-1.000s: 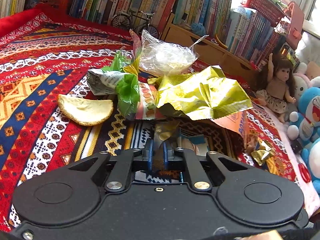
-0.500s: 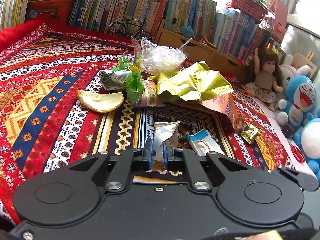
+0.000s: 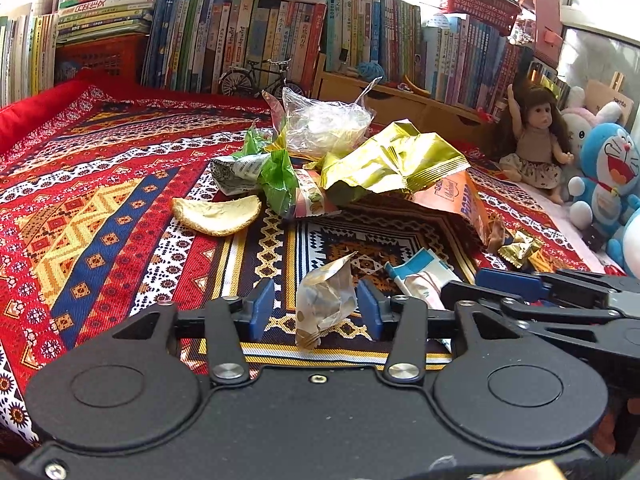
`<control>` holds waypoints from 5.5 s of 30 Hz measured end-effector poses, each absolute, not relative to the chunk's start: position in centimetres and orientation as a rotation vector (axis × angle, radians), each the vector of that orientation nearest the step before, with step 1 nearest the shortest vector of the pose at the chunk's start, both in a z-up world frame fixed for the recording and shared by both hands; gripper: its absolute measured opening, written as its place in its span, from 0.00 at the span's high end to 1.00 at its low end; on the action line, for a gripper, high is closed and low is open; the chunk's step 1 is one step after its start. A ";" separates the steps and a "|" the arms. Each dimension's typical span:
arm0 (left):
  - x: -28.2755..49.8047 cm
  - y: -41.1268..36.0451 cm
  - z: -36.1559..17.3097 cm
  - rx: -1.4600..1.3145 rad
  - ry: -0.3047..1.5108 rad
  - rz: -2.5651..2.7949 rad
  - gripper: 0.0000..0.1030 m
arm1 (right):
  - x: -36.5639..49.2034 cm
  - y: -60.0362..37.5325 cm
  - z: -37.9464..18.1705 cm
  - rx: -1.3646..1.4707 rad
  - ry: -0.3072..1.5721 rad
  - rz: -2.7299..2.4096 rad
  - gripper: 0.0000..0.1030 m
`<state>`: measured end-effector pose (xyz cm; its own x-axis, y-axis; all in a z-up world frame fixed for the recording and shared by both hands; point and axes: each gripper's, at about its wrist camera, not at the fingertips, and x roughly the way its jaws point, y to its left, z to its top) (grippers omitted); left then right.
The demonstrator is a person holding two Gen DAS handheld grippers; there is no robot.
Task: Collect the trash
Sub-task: 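Grasp a small brown-white wrapper with the left tool while the right tool grasps another wrapper, then lower both held wrappers into the black trash bin and open both tools, then raise both empty tools back over the patterned cloth, then grasp the yellow chip with the left tool while the right tool grasps the white paper bag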
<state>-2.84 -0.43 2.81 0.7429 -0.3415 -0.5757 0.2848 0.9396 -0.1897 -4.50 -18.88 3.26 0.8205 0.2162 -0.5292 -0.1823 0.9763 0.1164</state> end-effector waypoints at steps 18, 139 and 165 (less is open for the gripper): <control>-3.5 -0.5 2.2 -0.094 0.615 -0.373 0.88 | -4.2 -17.2 2.2 -0.015 0.575 0.202 0.72; -5.1 3.6 3.3 -0.111 0.565 -0.105 0.14 | -10.7 -19.1 0.9 0.059 0.525 0.141 0.16; 6.9 1.3 0.5 -0.074 0.660 -0.108 0.05 | -6.9 -17.4 0.1 -0.002 0.554 0.128 0.13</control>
<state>6.94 1.28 0.46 0.7847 -0.1235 -0.6075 0.0764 0.9917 -0.1029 -6.86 -17.37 0.10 0.8428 0.1206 -0.5246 -0.1219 0.9920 0.0322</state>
